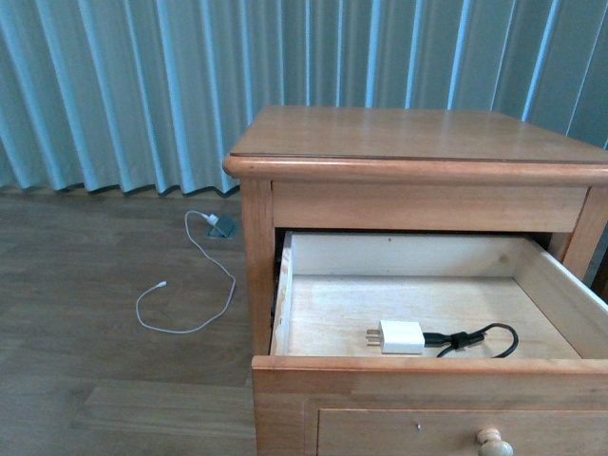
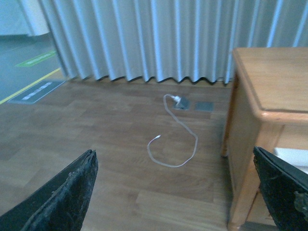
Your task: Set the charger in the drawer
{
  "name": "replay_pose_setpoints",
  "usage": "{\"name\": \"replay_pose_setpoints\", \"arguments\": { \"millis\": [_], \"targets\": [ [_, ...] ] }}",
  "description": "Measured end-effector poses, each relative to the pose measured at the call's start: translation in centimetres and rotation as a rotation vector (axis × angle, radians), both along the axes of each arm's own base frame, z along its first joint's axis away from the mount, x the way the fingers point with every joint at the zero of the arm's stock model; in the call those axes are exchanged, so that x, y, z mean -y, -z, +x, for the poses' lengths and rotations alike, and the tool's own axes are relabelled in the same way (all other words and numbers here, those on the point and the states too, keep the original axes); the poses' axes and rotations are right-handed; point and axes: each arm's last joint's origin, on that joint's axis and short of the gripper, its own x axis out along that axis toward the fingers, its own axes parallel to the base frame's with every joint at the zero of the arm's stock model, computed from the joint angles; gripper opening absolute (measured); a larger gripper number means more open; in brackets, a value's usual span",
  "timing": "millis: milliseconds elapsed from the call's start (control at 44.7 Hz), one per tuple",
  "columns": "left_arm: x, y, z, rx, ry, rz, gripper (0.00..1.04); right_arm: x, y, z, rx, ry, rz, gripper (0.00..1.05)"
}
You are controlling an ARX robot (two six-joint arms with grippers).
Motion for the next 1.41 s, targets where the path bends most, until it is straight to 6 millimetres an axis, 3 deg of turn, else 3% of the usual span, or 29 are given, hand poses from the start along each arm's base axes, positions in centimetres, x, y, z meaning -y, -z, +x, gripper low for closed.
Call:
{"name": "replay_pose_setpoints", "arguments": {
  "millis": [179,358,470,537,873,1029,1410],
  "targets": [
    [-2.3,2.6,-5.0,0.009,-0.156,-0.093,0.99,0.0,0.0,0.0,0.000,0.000,0.000,0.96],
    [-2.6,2.5,-5.6,0.041,-0.151,-0.138,0.98,0.0,0.0,0.0,0.000,-0.002,0.000,0.96],
    [-3.2,3.7,-5.8,0.007,0.119,-0.097,0.80,0.0,0.0,0.0,0.000,-0.001,0.000,0.96],
    [-3.7,4.8,-6.2,0.007,0.225,-0.088,0.64,0.0,0.0,0.0,0.000,-0.001,0.000,0.96],
    [-5.2,7.8,-7.1,0.005,0.240,-0.075,0.05,0.0,0.0,0.0,0.000,0.000,0.000,0.96],
    [-6.4,8.8,-7.5,0.005,0.232,-0.073,0.04,0.0,0.0,0.0,0.000,0.000,0.000,0.96],
    [-6.5,10.1,-8.5,-0.014,0.233,-0.074,0.04,0.0,0.0,0.0,0.000,0.000,0.000,0.96]
  ]
}}
